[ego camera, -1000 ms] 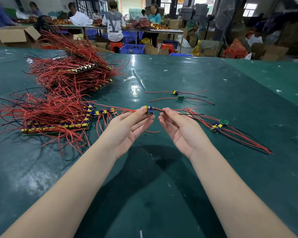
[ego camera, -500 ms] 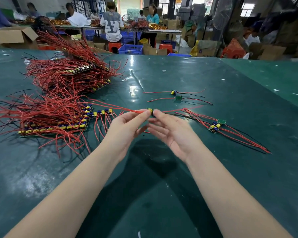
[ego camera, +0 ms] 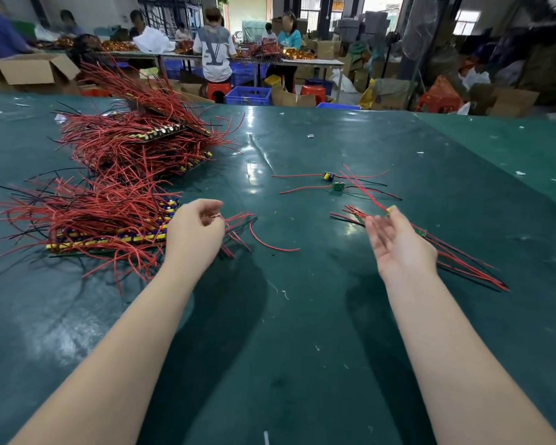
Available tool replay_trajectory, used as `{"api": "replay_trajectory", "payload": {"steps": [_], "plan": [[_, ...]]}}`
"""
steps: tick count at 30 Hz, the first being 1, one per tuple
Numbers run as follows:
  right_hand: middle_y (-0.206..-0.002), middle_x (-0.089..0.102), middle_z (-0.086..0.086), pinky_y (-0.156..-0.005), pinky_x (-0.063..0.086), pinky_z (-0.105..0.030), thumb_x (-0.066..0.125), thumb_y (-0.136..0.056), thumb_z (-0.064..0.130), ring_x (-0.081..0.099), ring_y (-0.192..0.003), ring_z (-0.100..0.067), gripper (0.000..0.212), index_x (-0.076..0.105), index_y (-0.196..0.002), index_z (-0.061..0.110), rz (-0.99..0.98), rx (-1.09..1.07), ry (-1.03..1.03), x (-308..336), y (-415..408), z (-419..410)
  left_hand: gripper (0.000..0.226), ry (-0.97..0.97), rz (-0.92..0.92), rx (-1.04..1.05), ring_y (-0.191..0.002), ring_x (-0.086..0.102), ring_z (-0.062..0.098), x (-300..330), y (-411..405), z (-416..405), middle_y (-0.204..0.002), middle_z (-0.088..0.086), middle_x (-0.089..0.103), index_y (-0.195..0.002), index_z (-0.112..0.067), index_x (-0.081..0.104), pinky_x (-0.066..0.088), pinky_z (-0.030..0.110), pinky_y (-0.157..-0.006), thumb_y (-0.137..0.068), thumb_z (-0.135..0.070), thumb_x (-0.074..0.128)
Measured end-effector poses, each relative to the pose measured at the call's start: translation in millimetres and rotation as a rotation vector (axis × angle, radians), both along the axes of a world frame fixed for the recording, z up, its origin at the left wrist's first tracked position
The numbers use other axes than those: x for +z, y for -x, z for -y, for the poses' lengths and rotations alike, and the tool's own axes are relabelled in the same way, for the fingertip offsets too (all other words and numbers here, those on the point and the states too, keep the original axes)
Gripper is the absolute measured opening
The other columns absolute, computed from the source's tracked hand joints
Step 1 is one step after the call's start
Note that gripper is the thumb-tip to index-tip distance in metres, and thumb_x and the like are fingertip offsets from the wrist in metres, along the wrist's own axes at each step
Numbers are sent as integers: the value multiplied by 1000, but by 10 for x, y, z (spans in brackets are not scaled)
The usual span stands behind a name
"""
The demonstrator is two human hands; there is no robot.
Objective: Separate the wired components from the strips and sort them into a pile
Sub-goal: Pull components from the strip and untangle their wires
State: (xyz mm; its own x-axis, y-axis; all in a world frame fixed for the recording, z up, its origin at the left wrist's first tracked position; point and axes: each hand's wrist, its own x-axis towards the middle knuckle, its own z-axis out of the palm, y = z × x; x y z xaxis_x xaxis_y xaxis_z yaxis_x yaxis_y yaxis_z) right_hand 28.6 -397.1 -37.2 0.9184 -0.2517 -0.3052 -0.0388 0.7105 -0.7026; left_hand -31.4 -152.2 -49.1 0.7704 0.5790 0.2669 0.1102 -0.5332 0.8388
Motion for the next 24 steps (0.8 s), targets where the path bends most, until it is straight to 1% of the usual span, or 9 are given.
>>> {"api": "replay_trajectory", "payload": {"steps": [3, 7, 9, 11, 14, 17, 20, 22, 24], "plan": [[-84, 64, -16, -54, 57, -23, 65, -89, 3, 68, -59, -20, 12, 56, -85, -2, -40, -17, -65, -16, -20, 34, 34, -170, -25, 67, -83, 58, 18, -16, 20, -124, -101, 7, 69, -109, -16, 70, 43, 28, -78, -82, -5, 53], [-92, 64, -19, -57, 59, -26, 56, -92, -2, 67, -64, -20, 3, 55, -92, -5, -59, 2, -128, -9, -22, 11, 30, -373, -148, 64, -108, 53, 34, -90, -21, -158, -115, 15, 62, -116, -15, 68, 39, 38, -97, -87, -18, 59], [-90, 65, -16, -54, 57, -24, 56, -92, -4, 67, -60, -18, 3, 57, -94, -5, -67, 17, -135, 0, -17, -7, 33, -498, -260, 46, -111, 50, 37, -136, -27, -115, -117, 14, 61, -119, -18, 67, 39, 41, -96, -89, -27, 61], [-86, 65, -15, -53, 56, -22, 56, -91, -4, 67, -55, -16, 2, 58, -91, -4, -66, 42, -143, 11, -10, -23, 28, -575, -290, 38, -107, 52, 37, -160, -20, -95, -111, 11, 64, -115, -20, 69, 43, 43, -91, -89, -28, 62], [-86, 65, -14, -53, 56, -21, 55, -93, -3, 67, -63, -16, 5, 59, -90, -4, -49, 97, -158, 14, 2, -57, 20, -559, -226, 26, -99, 58, 32, -137, 4, -106, -99, 5, 71, -104, -21, 75, 49, 43, -85, -89, -24, 62], [-82, 65, -13, -54, 56, -20, 50, -95, -3, 68, -60, -15, 12, 60, -88, -5, -8, 191, -144, 12, 29, -127, 16, -449, -50, 26, -90, 64, 22, -77, 33, -64, -91, -2, 74, -98, -23, 76, 50, 32, -79, -87, -22, 64], [-73, 70, -12, -55, 56, -20, 57, -91, -2, 70, -58, -16, 9, 63, -85, -3, 42, 404, -18, 19, 102, -242, 13, -34, 132, -104, -68, 62, -2, 40, 48, 56, -75, -15, 69, -96, -19, 76, 45, 8, -64, -86, -16, 68], [-76, 72, -12, -55, 56, -21, 61, -90, 3, 70, -61, -18, 6, 66, -89, -2, 100, 592, 155, 15, 163, -330, 14, 305, 199, -253, -57, 59, -2, 109, 70, 179, -67, -14, 70, -96, -16, 74, 47, 10, -57, -85, -9, 70], [-87, 72, -11, -60, 57, -25, 64, -89, 9, 72, -68, -20, 10, 67, -95, 2, 185, 727, 340, -5, 216, -406, 14, 393, 206, -329, -58, 60, 2, 130, 96, 290, -68, -12, 71, -93, -17, 74, 48, 14, -56, -82, -9, 73]]}}
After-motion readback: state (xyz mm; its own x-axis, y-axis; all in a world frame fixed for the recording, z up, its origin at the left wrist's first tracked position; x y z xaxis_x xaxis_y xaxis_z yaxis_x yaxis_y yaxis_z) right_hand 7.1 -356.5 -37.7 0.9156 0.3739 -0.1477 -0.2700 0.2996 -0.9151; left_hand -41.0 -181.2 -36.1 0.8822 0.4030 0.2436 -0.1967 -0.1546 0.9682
